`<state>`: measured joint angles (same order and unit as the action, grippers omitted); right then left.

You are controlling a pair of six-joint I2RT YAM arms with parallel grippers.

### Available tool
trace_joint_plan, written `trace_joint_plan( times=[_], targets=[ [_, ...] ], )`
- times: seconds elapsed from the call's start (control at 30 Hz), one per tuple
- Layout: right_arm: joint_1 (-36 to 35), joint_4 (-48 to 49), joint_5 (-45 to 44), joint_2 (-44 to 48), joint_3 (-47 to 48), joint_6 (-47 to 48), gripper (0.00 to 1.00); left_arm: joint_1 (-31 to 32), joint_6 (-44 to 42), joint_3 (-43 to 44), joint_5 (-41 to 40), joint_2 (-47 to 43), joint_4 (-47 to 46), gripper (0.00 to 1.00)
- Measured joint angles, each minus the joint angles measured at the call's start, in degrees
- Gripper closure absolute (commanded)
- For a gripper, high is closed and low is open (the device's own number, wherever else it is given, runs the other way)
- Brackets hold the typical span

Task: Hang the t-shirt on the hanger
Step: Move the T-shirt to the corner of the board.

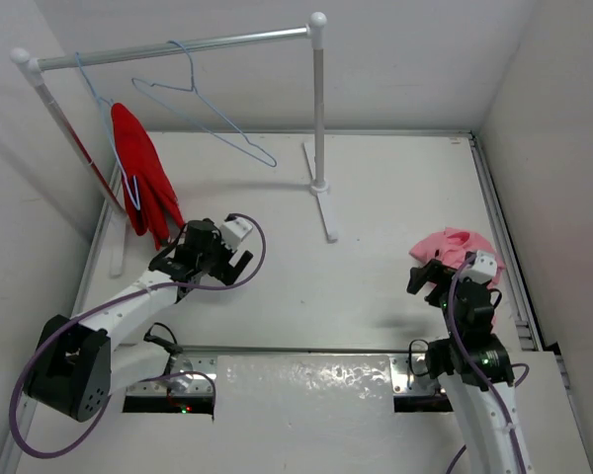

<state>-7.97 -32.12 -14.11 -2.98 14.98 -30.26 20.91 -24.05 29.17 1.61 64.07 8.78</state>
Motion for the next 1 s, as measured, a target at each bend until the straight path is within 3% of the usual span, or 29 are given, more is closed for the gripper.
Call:
trace_joint_plan(
  times=[0.2, 0.37, 0.5, 0.6, 0.73, 0.83, 0.93, 1.0],
  targets=[
    [0.00, 1.03, -2.78, -6.71, -0.04, -0.83, 0.01, 0.00, -0.24, 0.00, 2.19, 0.87, 0.24, 0.01],
    [0.00, 3.74, -5.57, -30.58, 2.75, 0.74, 0.01, 0.28, -4.22, 0.02, 7.56, 2.21, 1.49, 0.06],
    [0.02, 6.80, -7.72, -50.60, 9.92, 4.04, 0.04, 4.55, -7.21, 0.39, 6.05, 4.81, 1.18, 0.07],
    [0.02, 9.81, -6.10, -60.35, 13.46, 6.75, 0.08, 8.72, -8.28, 1.55, 4.35, 8.20, 0.83, 0.07],
    [0.00, 12.57, -3.32, -68.87, 15.06, 9.62, 0.12, 9.55, -8.09, 5.25, 4.61, 11.69, 0.87, 0.07],
    [0.02, 13.73, -3.39, -70.73, 14.49, 11.26, 0.29, 9.51, -7.32, 9.44, 4.87, 13.86, 0.83, 0.07],
    [0.02, 15.02, -3.82, -71.32, 14.47, 12.87, 0.77, 9.51, -6.73, 12.85, 4.92, 15.10, 0.70, 0.07],
    [0.02, 15.45, -5.09, -72.32, 15.37, 14.01, 1.00, 9.51, -6.16, 14.75, 4.70, 15.58, 0.55, 0.07]
  ],
)
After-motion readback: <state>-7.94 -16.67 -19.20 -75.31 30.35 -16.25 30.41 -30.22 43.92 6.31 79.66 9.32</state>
